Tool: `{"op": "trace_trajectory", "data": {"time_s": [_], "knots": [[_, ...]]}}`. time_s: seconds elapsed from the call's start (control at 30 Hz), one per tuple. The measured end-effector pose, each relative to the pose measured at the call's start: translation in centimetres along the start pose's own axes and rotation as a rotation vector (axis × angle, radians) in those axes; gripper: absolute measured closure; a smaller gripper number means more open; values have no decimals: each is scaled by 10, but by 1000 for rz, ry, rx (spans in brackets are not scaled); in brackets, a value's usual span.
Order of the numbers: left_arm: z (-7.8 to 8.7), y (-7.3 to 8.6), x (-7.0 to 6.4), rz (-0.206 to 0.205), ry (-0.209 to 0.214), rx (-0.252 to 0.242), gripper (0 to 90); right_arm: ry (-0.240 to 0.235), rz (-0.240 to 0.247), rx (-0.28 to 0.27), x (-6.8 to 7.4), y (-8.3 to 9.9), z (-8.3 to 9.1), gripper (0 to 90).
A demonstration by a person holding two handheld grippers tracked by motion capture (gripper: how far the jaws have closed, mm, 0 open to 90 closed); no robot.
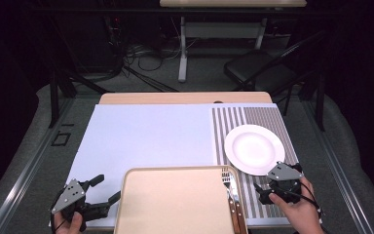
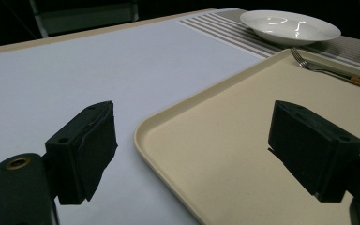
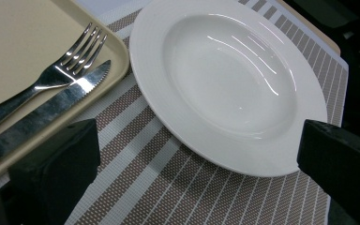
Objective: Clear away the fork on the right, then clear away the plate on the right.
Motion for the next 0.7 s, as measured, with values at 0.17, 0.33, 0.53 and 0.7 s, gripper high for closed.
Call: {"op": "trace_trajectory", "data": {"time_s": [0.17,0.33,0.53,0.7], "knots": [[0,0,0,-1,0,0,158,18,77,23,-1,-1,-1,0],[0,0,0,-3,-1,2,157,29,128,29,-3,-3,-1,0],[-1,0,0,-4,2,4,157,45,194,43,-2,-5,-5,0],[-1,0,0,-5,0,5,157,44,219,54,-4,-8,-12,0]]}}
Point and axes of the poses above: each handheld gripper's, and its own axes: z roughly backward along the jaws, y roughly out of its underside, x roughly to its left, the point moved 9 cm from there along -z, roughly forward along the jaws, and after that the axes turned 5 degrees about y, right-handed, at the moved point
